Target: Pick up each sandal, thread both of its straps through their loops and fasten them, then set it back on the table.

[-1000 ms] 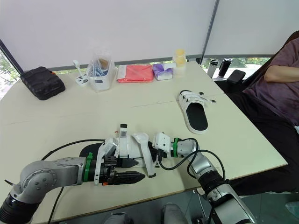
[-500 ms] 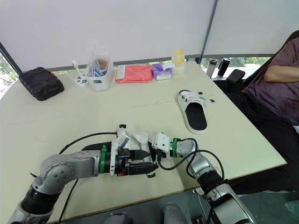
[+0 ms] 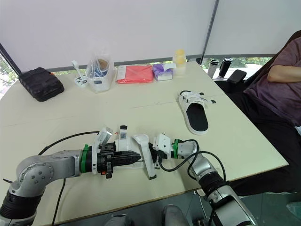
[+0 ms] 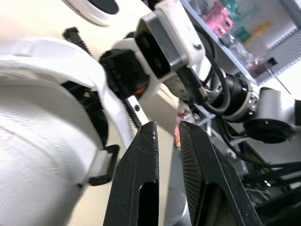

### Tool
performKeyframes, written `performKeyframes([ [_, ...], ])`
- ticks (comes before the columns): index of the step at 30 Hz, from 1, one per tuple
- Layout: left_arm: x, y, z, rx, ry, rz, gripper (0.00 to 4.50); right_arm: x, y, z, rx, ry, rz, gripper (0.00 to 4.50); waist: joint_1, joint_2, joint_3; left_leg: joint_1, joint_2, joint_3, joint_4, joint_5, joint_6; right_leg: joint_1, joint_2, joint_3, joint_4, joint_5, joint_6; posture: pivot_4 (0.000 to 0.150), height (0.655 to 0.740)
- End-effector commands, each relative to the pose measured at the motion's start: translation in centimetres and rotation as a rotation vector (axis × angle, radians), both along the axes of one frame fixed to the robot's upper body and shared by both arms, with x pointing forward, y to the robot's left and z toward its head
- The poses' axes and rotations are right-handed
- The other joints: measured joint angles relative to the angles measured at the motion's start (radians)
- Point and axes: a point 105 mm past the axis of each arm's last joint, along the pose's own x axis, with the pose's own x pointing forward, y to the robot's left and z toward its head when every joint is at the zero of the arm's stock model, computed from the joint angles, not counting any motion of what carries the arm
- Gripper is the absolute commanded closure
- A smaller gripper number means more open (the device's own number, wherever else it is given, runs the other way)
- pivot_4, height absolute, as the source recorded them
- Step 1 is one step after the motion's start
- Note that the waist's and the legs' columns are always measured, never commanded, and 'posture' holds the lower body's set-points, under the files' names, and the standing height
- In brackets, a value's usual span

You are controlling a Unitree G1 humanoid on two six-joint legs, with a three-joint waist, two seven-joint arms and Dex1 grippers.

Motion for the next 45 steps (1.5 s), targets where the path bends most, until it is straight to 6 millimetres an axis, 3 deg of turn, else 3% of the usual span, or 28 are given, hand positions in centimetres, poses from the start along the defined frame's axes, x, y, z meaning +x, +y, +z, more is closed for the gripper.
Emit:
performKeyframes([
  [1, 0.5, -0.1, 1.0, 0.009, -0.065, 0.016, 3.53, -1.1, -3.1, -7.2, -0.215, 0.226, -0.123, 4.5, 0.0, 0.0, 0.0, 0.0, 0.0, 0.0, 0.0, 0.0, 0.0, 0.0, 0.0, 0.0, 0.0, 0.0, 0.0, 0.15, 0.74],
  [3, 0.3, -0.5, 0.6, 0.024, -0.068, 0.003, 2.94, -1.1, -3.0, -7.2, -0.213, 0.226, -0.123, 4.5, 0.0, 0.0, 0.0, 0.0, 0.0, 0.0, 0.0, 0.0, 0.0, 0.0, 0.0, 0.0, 0.0, 0.0, 0.0, 0.15, 0.74],
  [9, 0.8, -0.8, -0.5, 0.065, -0.042, 0.037, 0.03, -1.0, -2.9, -7.1, -0.212, 0.223, -0.121, 4.5, 0.0, 0.0, 0.0, 0.0, 0.001, 0.0, -0.001, 0.0, 0.0, 0.0, 0.0, 0.001, 0.001, 0.0, 0.0, 0.15, 0.74],
  [21, 2.1, -3.8, -1.3, 0.065, -0.07, -0.003, 0.03, -0.8, -2.7, -7.0, -0.208, 0.218, -0.124, 4.5, 0.0, 0.0, 0.0, 0.0, 0.001, 0.001, -0.001, 0.0, 0.0, 0.001, 0.002, 0.001, 0.001, 0.0, 0.0, 0.15, 0.74],
  [24, 2.5, -4.0, -1.1, 0.056, -0.086, 0.0, 0.88, -0.9, -2.6, -7.0, -0.207, 0.217, -0.122, 4.5, 0.0, -0.001, 0.0, 0.0, 0.001, 0.001, 0.0, 0.0, 0.0, 0.001, 0.002, 0.001, 0.0, 0.0, 0.0, 0.15, 0.74],
  [31, 2.4, -2.9, -0.4, 0.032, -0.085, -0.011, 4.31, -1.0, -2.7, -7.1, -0.21, 0.217, -0.123, 4.5, -0.001, -0.001, 0.0, 0.0, 0.001, 0.001, 0.0, 0.0, 0.0, 0.0, 0.002, 0.0, 0.0, 0.0, 0.0, 0.15, 0.74],
  [37, 1.5, -2.3, 0.2, 0.007, -0.059, -0.071, 4.31, -0.9, -2.4, -7.1, -0.21, 0.216, -0.118, 4.5, -0.002, -0.001, 0.0, 0.0, 0.001, 0.001, -0.001, 0.0, 0.0, 0.001, 0.002, 0.0, 0.0, 0.0, 0.0, 0.15, 0.74],
  [40, 0.4, -0.9, 0.9, 0.004, -0.053, -0.15, 4.31, -0.9, -2.4, -7.1, -0.211, 0.215, -0.117, 4.5, -0.003, -0.001, 0.001, 0.0, 0.001, 0.001, -0.001, 0.0, 0.0, 0.0, 0.002, 0.0, 0.001, 0.0, 0.0, 0.15, 0.74],
  [45, 1.2, 0.3, 2.5, -0.024, -0.08, -0.181, 4.31, -0.9, -2.5, -7.2, -0.216, 0.217, -0.113, 4.5, -0.001, 0.0, 0.002, 0.001, 0.001, 0.0, -0.002, 0.0, 0.0, -0.004, 0.002, 0.0, 0.003, 0.0, 0.0, 0.15, 0.74],
])
